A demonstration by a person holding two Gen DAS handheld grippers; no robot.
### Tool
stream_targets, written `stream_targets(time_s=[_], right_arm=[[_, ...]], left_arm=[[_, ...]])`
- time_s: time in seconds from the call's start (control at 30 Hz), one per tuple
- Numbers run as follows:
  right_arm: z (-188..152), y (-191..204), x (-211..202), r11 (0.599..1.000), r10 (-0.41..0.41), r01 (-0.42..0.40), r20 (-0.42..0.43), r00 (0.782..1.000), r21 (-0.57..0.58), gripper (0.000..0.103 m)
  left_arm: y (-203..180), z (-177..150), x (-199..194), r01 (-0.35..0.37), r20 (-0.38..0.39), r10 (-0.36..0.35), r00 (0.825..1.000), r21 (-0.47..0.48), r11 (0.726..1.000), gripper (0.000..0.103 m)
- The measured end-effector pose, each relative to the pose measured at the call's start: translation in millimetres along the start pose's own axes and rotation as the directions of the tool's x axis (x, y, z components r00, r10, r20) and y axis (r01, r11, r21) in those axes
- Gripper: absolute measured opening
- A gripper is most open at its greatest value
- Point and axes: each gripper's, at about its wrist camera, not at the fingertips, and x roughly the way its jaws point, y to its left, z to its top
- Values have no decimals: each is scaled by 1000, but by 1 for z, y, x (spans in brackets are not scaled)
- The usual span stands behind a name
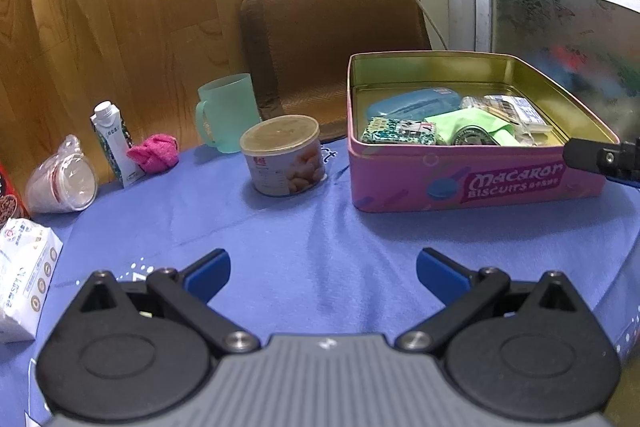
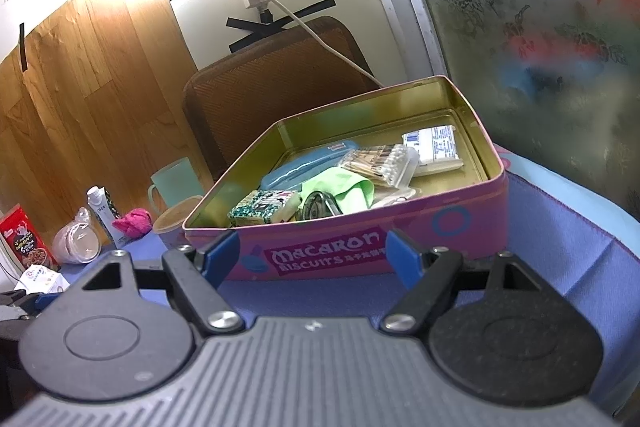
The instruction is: Organize soft objects
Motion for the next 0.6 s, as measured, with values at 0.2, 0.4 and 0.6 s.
stream_targets(time_s=[0.2,0.4,0.6], right_arm=[[0,0,0,1000,-4,4,4,1000,1,82],[-1,-3,2,1000,-2,2,-7,1000,8,82],[0,1,1,1000,-2,2,-3,1000,-5,82]], left_arm=[[-2,-1,1,0,-6,0,1000,14,1000,103],[-2,-1,-1,6,0,-6,1000,21,1000,103],[-4,-2,-2,15,2,-15,1000,34,999,103]])
